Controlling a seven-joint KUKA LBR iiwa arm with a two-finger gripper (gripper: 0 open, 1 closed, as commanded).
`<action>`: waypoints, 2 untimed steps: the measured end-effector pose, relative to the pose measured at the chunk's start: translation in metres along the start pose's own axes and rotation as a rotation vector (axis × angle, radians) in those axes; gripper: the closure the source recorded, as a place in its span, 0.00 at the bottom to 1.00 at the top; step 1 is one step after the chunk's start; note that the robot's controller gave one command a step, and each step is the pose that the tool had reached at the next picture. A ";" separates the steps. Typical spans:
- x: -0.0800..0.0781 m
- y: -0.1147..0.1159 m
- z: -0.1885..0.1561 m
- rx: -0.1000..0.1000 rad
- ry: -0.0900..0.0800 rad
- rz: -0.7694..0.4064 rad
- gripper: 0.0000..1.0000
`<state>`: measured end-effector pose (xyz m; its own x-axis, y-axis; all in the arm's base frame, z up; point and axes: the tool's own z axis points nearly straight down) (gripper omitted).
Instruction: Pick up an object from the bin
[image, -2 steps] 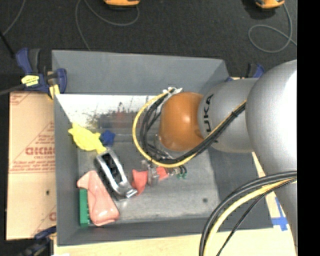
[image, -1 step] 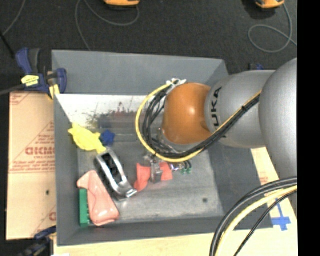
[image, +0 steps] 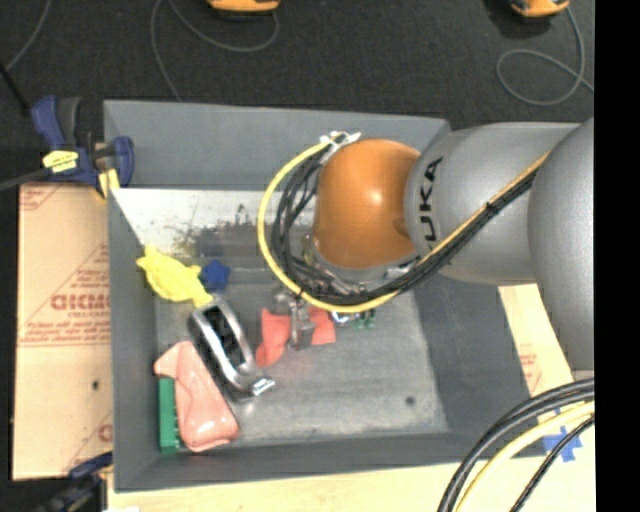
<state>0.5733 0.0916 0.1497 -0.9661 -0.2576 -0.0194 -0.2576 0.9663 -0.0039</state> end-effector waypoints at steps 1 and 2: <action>-0.005 -0.003 0.051 0.000 0.000 -0.028 1.00; -0.011 -0.016 -0.113 0.001 0.001 -0.030 1.00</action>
Offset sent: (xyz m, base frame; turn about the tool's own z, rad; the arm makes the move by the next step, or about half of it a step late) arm 0.0145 -0.0152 0.1592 -0.0339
